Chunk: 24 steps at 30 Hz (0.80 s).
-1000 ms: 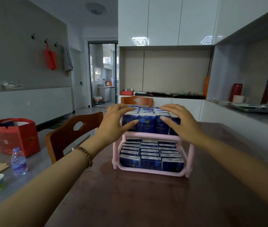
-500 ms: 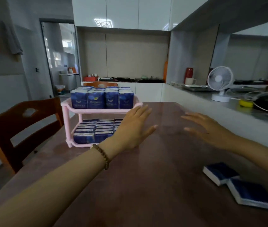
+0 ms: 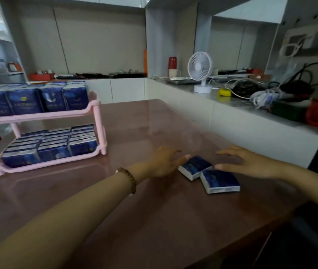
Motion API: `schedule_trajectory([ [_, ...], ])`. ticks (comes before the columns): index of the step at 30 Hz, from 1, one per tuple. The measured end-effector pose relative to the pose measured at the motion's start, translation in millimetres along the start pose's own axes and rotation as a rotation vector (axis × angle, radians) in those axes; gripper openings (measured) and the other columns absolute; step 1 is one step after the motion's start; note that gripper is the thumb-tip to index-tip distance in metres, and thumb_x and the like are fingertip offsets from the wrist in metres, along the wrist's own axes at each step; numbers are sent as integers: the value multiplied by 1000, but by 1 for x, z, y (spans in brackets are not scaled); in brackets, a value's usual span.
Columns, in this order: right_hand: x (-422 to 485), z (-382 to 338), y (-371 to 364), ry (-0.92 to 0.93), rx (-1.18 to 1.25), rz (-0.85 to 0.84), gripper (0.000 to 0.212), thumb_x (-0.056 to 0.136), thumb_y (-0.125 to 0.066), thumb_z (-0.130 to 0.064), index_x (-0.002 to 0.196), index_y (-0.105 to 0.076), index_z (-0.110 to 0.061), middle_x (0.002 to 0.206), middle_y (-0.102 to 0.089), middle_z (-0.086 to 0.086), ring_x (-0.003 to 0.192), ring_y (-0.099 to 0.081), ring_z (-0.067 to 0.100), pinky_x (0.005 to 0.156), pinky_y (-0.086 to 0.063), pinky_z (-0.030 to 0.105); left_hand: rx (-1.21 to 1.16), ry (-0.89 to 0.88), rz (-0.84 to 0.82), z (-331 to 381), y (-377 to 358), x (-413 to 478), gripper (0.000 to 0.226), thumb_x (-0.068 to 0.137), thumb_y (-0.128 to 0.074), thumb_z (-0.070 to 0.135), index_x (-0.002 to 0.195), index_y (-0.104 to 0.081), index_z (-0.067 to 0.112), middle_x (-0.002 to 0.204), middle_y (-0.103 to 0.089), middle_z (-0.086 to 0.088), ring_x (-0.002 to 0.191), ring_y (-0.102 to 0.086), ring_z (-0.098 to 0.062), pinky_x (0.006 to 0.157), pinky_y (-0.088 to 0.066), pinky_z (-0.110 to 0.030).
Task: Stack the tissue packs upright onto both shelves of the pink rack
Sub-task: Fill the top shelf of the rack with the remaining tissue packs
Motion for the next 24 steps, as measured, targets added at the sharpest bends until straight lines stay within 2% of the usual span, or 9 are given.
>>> schedule_trajectory([
  [2, -8, 5, -1, -10, -15, -58, 75, 68, -53, -69, 134, -44, -35, 134, -38, -17, 125, -36, 3, 104, -28, 22, -49, -11, -20, 4, -5, 5, 68, 90, -35, 62, 135, -49, 12, 138, -51, -10, 127, -47, -27, 107, -37, -44],
  [4, -13, 10, -4, 11, 23, -97, 67, 67, -54, -69, 127, -51, -39, 130, -43, -21, 122, -41, 0, 101, -31, 19, -98, -45, -26, 6, -12, 9, 71, 84, -36, 67, 116, -62, 9, 113, -65, -16, 101, -61, -30, 87, -49, -44],
  [6, -16, 10, -7, 39, 90, -99, 52, 68, -58, -65, 115, -59, -43, 126, -49, -21, 119, -44, -2, 97, -32, 10, -162, -60, -44, 4, -19, 11, 68, 82, -39, 66, 107, -63, 8, 98, -66, -18, 88, -62, -32, 78, -48, -46],
  [10, -18, 5, -11, 111, 172, -31, 26, 76, -68, -41, 98, -70, -27, 115, -58, -11, 105, -53, -4, 82, -34, 0, -295, -123, -41, 7, -17, 4, 29, 92, -57, 30, 114, -60, 12, 110, -64, -6, 102, -61, -26, 88, -48, -35],
  [13, -17, 0, -16, 124, 261, 11, 25, 73, -70, -44, 89, -70, -24, 97, -68, -5, 91, -63, 5, 82, -45, 23, -454, -118, -8, 6, -18, 0, 18, 86, -65, 21, 101, -55, 24, 107, -67, -4, 96, -65, -18, 84, -53, -32],
  [16, -12, -1, -24, 111, 301, 15, 38, 67, -66, -62, 87, -68, -30, 88, -69, 2, 82, -64, 22, 74, -48, 39, -494, -145, 35, 4, -20, 0, 28, 83, -69, 15, 96, -49, 31, 93, -66, 7, 79, -66, -4, 70, -52, -18],
  [20, -9, -6, -30, 120, 347, 97, 43, 64, -64, -60, 83, -68, -21, 74, -61, 13, 62, -52, 13, 60, -38, 28, -517, -133, 71, -3, -18, -3, 26, 82, -70, 19, 102, -55, 25, 107, -67, -6, 97, -66, -24, 80, -54, -33],
  [22, -9, -12, -37, 128, 367, 145, 40, 69, -65, -52, 82, -67, -15, 68, -54, 10, 56, -45, 7, 53, -32, 18, -546, -108, 67, -10, -18, -5, 21, 82, -71, 21, 97, -57, 27, 108, -67, -5, 100, -65, -23, 84, -55, -37],
  [24, -6, -20, -45, 137, 379, 197, 39, 73, -65, -47, 85, -63, -10, 68, -50, 14, 52, -40, 5, 48, -30, 14, -567, -91, 57, -12, -16, -10, 22, 80, -72, 24, 95, -56, 30, 98, -67, 3, 89, -66, -12, 75, -55, -26],
])
Point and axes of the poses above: each hand's wrist, its own x-axis towards the middle knuckle, its own y-axis out of the back of the hand, z = x × y, the point moved 1 cm from there along x, towards the middle knuckle
